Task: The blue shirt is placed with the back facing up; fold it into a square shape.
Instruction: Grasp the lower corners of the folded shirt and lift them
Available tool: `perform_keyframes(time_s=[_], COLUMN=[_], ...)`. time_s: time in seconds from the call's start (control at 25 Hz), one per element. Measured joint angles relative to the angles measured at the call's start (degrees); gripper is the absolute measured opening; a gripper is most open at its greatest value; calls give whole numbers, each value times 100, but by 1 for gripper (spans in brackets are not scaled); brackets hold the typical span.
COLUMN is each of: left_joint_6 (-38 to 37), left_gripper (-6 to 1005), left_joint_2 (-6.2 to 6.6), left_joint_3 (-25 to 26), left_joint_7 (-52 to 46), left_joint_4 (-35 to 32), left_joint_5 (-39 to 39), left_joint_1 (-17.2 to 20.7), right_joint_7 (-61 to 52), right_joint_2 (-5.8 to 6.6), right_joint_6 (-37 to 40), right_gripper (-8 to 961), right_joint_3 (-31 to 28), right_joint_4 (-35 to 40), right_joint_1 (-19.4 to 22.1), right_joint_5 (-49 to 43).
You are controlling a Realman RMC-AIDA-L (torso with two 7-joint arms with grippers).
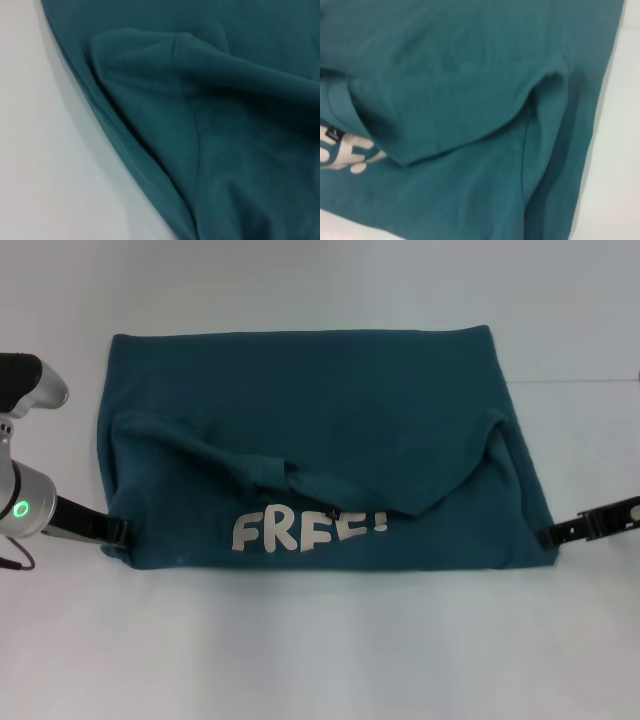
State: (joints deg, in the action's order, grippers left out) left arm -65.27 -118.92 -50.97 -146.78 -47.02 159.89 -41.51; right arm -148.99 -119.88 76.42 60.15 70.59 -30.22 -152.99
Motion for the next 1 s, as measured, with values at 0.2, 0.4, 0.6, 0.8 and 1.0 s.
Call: perform_keyframes(time_s=[0.2, 0.4, 0.6, 0.8, 1.0], left_joint_6=[-3, -4, 1, 29, 50], left_gripper=[97, 97, 96, 96, 95], left_joint_2=[-21, -25, -27, -27, -26], left_joint_3=[-1, -1, 24, 14, 12], left_joint_7=[-1, -3, -5, -7, -9], left_joint_4=[12, 30, 25, 33, 37], left_joint_5=[8, 12, 13, 9, 3], left_joint_1=[-6, -3, -1, -6, -10], right_joint_7=[77, 167, 165, 32, 21], right_joint_2=[-25, -20, -26, -14, -20], right_joint_6=[-271, -400, -480, -595, -689], right_gripper=[914, 913, 912, 912, 911], right_joint_3=[58, 66, 91, 263, 305], right_joint_4=[-485, -657, -774, -794, -959], right_joint_1=[8, 10, -33, -33, -125], right_joint_5=[96, 234, 219, 181, 177])
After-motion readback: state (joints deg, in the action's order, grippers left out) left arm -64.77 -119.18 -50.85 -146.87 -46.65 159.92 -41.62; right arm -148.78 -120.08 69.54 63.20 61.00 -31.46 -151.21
